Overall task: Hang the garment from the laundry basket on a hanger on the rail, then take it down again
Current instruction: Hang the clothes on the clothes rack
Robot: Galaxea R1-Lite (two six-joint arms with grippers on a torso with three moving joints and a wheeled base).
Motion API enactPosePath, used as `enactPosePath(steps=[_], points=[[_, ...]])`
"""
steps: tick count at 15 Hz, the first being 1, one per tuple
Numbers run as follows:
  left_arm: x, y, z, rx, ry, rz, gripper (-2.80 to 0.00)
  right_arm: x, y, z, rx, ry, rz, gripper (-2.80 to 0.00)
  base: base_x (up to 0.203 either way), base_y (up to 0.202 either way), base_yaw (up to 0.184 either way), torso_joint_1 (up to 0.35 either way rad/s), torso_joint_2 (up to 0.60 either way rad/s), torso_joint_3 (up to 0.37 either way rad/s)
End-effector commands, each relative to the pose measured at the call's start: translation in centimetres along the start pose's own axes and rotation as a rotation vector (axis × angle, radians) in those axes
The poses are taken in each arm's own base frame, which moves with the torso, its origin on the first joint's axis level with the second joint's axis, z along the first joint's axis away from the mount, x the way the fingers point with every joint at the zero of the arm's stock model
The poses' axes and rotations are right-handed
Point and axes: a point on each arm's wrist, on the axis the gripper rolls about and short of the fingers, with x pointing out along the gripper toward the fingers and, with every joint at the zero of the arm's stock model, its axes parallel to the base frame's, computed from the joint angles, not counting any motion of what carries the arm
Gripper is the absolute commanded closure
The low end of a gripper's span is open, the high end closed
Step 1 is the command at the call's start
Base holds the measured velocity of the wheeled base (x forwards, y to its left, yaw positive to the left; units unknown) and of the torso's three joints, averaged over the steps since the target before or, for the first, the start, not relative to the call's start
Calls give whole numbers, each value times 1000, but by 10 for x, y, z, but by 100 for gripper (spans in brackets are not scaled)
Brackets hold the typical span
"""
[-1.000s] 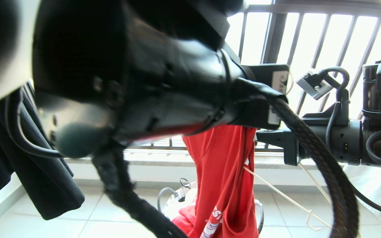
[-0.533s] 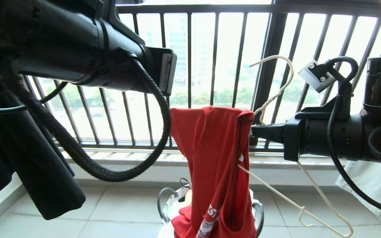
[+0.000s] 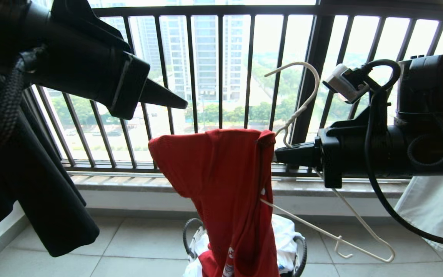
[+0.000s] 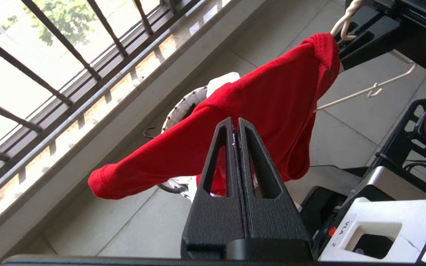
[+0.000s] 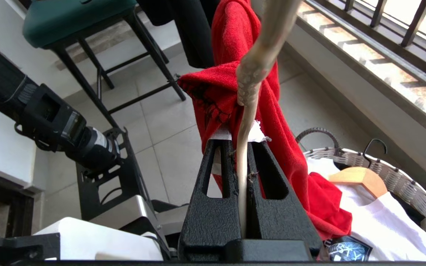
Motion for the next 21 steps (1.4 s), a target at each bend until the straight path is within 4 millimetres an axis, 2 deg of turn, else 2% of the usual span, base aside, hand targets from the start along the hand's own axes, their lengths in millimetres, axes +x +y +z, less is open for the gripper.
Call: enactPosePath(steps=[1,4,5,6,8,10,15,17,21], points=[[13,5,-7,44,40,-101,0,2,0,-3,14,30,48,0,0,0,0,0,0,0],[20,-2,-12,84,95,-163,0,-5,4,0,4,15,51,0,0,0,0,0,0,0],[19,-4,-12,90,92,-170,-157,-5,4,0,4,15,51,0,0,0,0,0,0,0],[19,-9,-10,103,85,-185,-280,-5,3,0,5,16,51,0,0,0,0,0,0,0],[19,-17,-8,121,79,-211,-280,-7,5,1,0,10,51,0,0,0,0,0,0,0],[28,-19,-8,136,87,-232,-280,-9,7,1,-2,6,53,0,0,0,0,0,0,0],[46,-20,-8,147,97,-268,-280,-18,14,6,-24,-19,57,0,0,0,0,0,0,0],[55,-18,-7,141,58,-354,-280,-23,18,6,-28,-24,71,0,0,0,0,0,0,0],[55,-19,-7,144,55,-358,-280,-28,23,5,-35,-26,120,0,0,0,0,0,0,0]])
